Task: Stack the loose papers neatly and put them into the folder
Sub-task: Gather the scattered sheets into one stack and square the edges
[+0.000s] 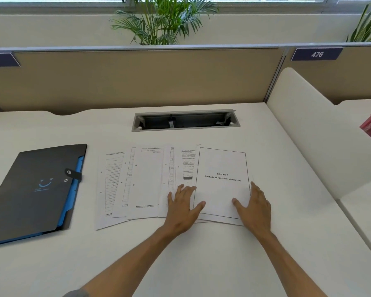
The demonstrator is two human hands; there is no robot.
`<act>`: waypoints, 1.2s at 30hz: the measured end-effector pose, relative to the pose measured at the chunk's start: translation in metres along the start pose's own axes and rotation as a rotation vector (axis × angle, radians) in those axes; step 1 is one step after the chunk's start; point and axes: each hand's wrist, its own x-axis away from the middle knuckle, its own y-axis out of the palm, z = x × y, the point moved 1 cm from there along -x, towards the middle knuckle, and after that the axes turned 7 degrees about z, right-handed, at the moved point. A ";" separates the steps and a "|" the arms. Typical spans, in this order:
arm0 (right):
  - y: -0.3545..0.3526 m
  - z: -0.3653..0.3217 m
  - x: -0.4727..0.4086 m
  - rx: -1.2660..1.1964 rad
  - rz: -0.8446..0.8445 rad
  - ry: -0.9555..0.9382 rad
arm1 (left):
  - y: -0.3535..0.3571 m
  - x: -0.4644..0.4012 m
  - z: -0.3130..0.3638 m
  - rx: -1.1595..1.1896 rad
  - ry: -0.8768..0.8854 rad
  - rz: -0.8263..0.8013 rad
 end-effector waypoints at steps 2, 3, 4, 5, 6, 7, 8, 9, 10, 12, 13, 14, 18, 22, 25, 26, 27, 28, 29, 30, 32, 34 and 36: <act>0.000 -0.002 0.000 -0.004 -0.001 -0.018 | -0.004 -0.002 -0.004 -0.086 -0.045 0.050; 0.000 -0.003 0.000 -0.003 -0.001 -0.023 | -0.006 -0.003 -0.005 -0.121 -0.083 0.061; 0.001 -0.004 -0.001 -0.002 -0.002 -0.025 | -0.007 -0.003 -0.006 -0.141 -0.121 0.058; 0.001 -0.004 -0.001 -0.001 -0.004 -0.028 | -0.007 -0.004 -0.007 -0.151 -0.148 0.045; 0.001 -0.004 -0.002 -0.005 -0.007 -0.031 | -0.008 -0.004 -0.007 -0.154 -0.161 0.030; 0.001 -0.004 -0.002 -0.011 -0.012 -0.036 | -0.008 -0.003 -0.007 -0.151 -0.166 0.019; 0.002 -0.004 -0.003 -0.017 -0.018 -0.041 | -0.008 -0.004 -0.007 -0.142 -0.168 0.012; 0.002 -0.004 -0.003 -0.021 -0.026 -0.048 | -0.008 -0.004 -0.007 -0.129 -0.170 0.011; 0.003 -0.004 -0.003 -0.023 -0.036 -0.055 | -0.008 -0.005 -0.006 -0.113 -0.173 0.018; 0.005 -0.004 -0.003 -0.026 -0.057 -0.069 | -0.009 -0.007 -0.005 -0.069 -0.184 0.042; 0.006 -0.005 -0.003 -0.029 -0.064 -0.072 | -0.010 -0.008 -0.004 -0.039 -0.193 0.056; 0.007 -0.005 -0.003 -0.032 -0.068 -0.073 | -0.010 -0.010 -0.003 -0.005 -0.202 0.073; 0.008 -0.009 -0.001 -0.040 -0.072 -0.077 | -0.016 -0.013 -0.001 0.184 -0.153 0.154; 0.009 -0.011 0.002 -0.046 -0.072 -0.091 | -0.019 -0.011 0.001 0.273 -0.110 0.214; 0.010 -0.010 0.003 -0.049 -0.071 -0.097 | -0.021 -0.013 0.004 0.481 -0.249 0.196; 0.011 -0.010 0.003 -0.051 -0.071 -0.098 | -0.022 -0.014 0.005 0.542 -0.310 0.187; 0.011 -0.009 0.003 -0.052 -0.070 -0.099 | -0.024 -0.015 0.006 0.572 -0.360 0.178; 0.011 -0.009 0.004 -0.053 -0.070 -0.099 | -0.025 -0.016 0.006 0.587 -0.398 0.172; 0.011 -0.009 0.004 -0.056 -0.070 -0.097 | -0.026 -0.017 0.006 0.597 -0.429 0.170; 0.011 -0.009 0.004 -0.059 -0.071 -0.094 | -0.026 -0.017 0.005 0.613 -0.459 0.170; 0.011 -0.009 0.004 -0.055 -0.073 -0.090 | -0.024 -0.018 0.004 0.657 -0.512 0.160; 0.011 -0.009 0.005 -0.045 -0.073 -0.094 | -0.021 -0.017 0.004 0.694 -0.558 0.145; 0.012 -0.009 0.006 -0.040 -0.078 -0.093 | -0.019 -0.016 0.007 0.720 -0.565 0.091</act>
